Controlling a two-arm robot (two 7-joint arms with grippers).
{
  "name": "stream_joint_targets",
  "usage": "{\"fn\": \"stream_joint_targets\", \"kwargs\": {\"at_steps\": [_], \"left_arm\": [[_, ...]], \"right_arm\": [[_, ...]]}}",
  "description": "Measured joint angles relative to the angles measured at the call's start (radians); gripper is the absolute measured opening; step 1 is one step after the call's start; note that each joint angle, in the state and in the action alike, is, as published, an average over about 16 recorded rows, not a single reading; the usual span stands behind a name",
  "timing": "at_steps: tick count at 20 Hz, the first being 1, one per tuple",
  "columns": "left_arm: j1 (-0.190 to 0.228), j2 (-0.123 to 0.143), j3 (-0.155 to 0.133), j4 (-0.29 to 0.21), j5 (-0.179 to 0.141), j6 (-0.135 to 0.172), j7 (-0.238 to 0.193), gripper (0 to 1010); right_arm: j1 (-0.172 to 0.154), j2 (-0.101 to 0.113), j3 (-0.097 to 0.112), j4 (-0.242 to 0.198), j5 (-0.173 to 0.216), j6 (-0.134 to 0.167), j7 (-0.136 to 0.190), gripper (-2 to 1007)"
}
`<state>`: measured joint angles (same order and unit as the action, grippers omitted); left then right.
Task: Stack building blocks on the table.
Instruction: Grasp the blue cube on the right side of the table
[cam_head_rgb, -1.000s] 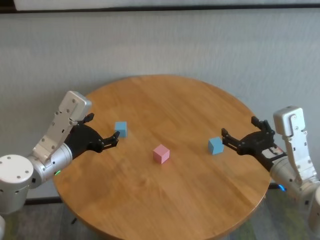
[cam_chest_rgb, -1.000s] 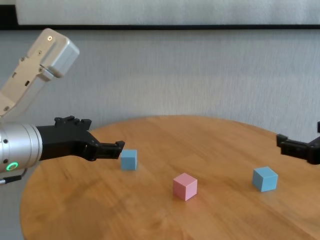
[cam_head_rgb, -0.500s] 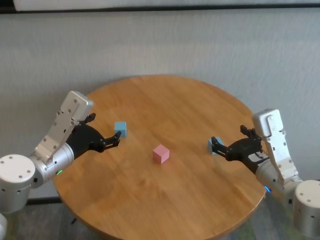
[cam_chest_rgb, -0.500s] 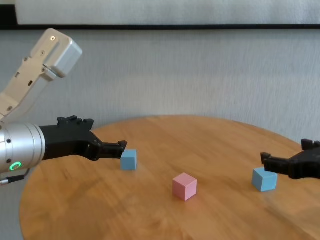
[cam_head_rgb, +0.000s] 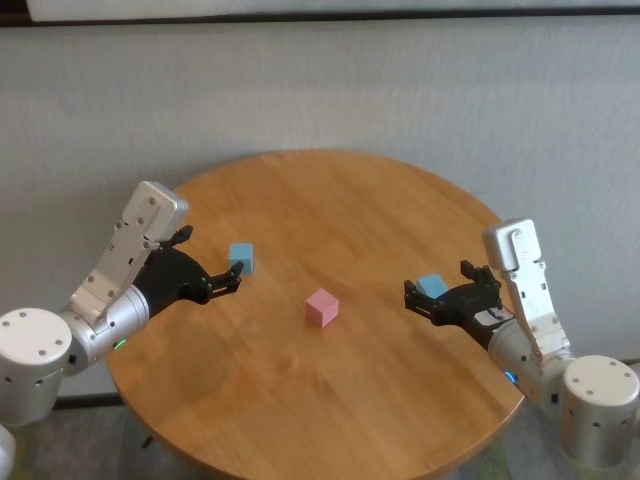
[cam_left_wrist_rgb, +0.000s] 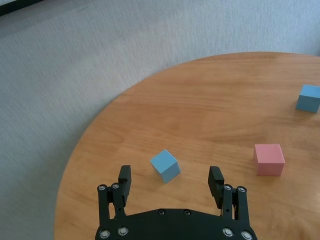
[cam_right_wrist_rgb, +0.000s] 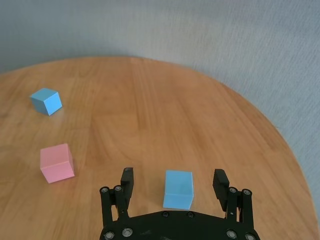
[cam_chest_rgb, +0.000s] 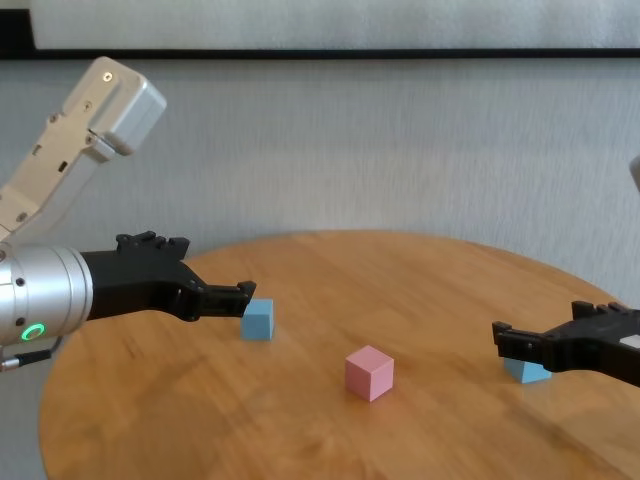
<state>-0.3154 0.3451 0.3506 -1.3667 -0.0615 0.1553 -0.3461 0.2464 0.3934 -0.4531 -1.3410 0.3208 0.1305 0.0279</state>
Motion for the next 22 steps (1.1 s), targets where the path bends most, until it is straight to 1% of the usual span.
{"fn": "stream_joint_targets", "kwargs": {"at_steps": [4, 11, 22], "left_arm": [[0.000, 0.000, 0.000, 0.001, 0.000, 0.000, 0.000, 1000], [-0.001, -0.001, 0.001, 0.001, 0.000, -0.001, 0.000, 1000], [-0.002, -0.001, 0.002, 0.002, 0.000, -0.001, 0.000, 1000]], "right_arm": [[0.011, -0.023, 0.000, 0.025, -0.013, 0.004, -0.008, 1005], [0.028, -0.055, 0.002, 0.063, -0.048, 0.006, -0.029, 1005], [0.048, -0.100, 0.017, 0.119, -0.081, 0.010, -0.045, 1005]]}}
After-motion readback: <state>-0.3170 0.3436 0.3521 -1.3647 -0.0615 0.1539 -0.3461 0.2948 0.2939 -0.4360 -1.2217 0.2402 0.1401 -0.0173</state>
